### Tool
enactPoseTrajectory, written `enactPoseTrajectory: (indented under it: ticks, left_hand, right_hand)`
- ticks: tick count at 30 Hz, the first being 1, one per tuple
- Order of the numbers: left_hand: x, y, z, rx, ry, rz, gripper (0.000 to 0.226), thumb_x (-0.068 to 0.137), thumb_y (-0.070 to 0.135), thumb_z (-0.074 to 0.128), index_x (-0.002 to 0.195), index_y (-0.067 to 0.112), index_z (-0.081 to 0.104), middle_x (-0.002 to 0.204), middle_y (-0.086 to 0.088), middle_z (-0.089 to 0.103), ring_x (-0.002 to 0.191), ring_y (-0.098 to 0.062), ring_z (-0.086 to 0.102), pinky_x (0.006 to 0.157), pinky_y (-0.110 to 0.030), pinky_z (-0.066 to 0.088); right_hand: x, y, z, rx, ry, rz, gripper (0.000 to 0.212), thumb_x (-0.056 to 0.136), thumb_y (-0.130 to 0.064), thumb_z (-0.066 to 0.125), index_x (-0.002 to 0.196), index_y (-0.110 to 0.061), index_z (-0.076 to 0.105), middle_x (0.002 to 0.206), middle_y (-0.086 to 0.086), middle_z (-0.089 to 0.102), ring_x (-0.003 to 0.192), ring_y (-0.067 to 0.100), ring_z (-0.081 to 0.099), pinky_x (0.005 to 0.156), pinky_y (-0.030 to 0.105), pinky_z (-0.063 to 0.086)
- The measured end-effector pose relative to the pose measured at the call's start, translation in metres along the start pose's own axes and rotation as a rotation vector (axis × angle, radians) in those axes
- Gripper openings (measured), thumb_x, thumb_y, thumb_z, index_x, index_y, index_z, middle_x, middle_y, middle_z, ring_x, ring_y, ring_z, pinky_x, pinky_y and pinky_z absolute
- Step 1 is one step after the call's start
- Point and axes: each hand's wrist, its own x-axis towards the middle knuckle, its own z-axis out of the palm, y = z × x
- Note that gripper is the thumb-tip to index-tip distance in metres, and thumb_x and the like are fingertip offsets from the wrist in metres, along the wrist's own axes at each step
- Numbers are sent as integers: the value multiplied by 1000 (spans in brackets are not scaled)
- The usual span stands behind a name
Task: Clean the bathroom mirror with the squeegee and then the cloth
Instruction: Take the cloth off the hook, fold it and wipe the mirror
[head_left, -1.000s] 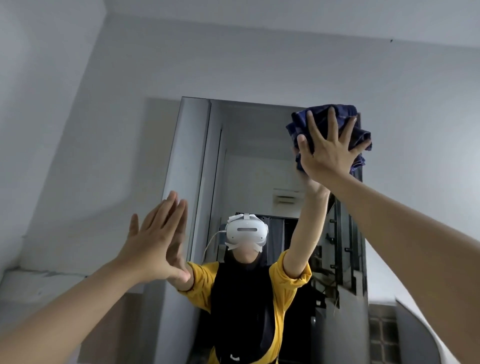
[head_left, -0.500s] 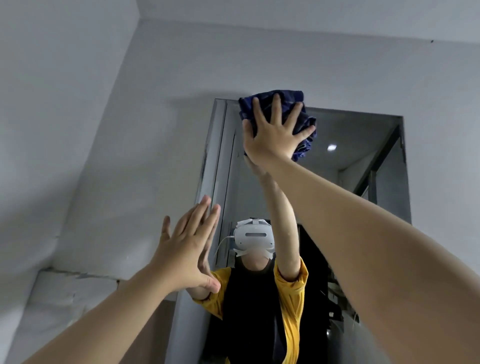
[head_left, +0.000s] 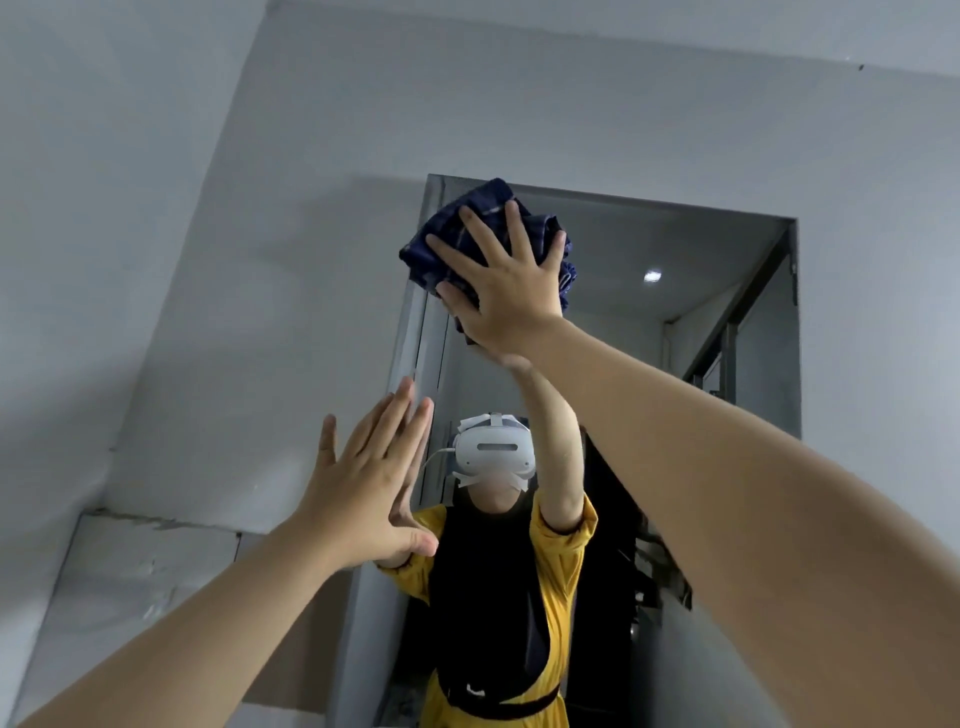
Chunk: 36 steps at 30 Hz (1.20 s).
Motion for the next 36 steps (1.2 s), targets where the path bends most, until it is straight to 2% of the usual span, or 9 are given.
enactPoseTrajectory:
  ticks: [5,8,13,20,24,28,33,36]
  left_hand:
    - [-11,-6,7,50,27,-4,129,55,90,41,147,18,-14,156,0,-23,143,-19,-11,103,-59,1]
    - [-14,-13,6,52,28,10,127,53,94,27,147,18,-11,157,0,-17,145,-22,-2,104,-59,2]
    - [-17,-19,2,29,30,63,128,51,96,21,147,19,-12,157,3,-17,143,-15,-11,105,-59,0]
    - [-15,-18,9,-36,15,50,128,50,90,29,144,21,-22,153,7,-29,141,-11,-22,105,-54,-8]
    - [-13,-21,12,-66,24,56,126,50,88,30,145,23,-18,155,6,-23,142,-13,-16,105,-56,-5]
    - [-12,-23,15,-84,35,58,125,49,89,27,145,23,-19,154,6,-26,142,-14,-18,105,-55,-8]
    - [-13,-22,17,-102,37,34,130,56,81,54,142,26,-27,149,9,-36,138,-13,-29,103,-51,-16]
    - [-14,-20,17,-98,43,32,131,56,79,58,142,25,-27,149,9,-36,139,-15,-29,103,-51,-16]
  right_hand:
    - [-10,82,-16,-15,-20,258,52,94,-61,23,145,-55,16,162,-9,10,148,33,-5,107,74,1]
    - [-24,125,-23,22,-17,447,52,94,-61,22,144,-57,13,162,-10,6,149,31,-8,107,74,-1]
    - [-52,154,-28,41,5,669,52,93,-62,21,145,-56,15,163,-9,6,149,30,-8,109,72,-2]
    - [-70,146,-25,54,45,758,54,93,-60,22,146,-53,12,163,-7,5,148,33,-8,107,74,0]
    - [-73,144,-24,57,61,767,55,93,-60,23,146,-53,12,163,-7,5,148,34,-7,107,74,0]
    - [-73,131,-21,78,96,836,55,93,-59,24,147,-52,14,163,-6,6,148,35,-7,106,75,0]
    - [-66,89,-14,79,101,887,56,93,-60,24,147,-50,13,163,-4,6,147,38,-6,105,76,0]
    - [-56,54,-10,79,67,810,57,94,-60,23,148,-49,10,163,-4,4,147,39,-9,104,76,-2]
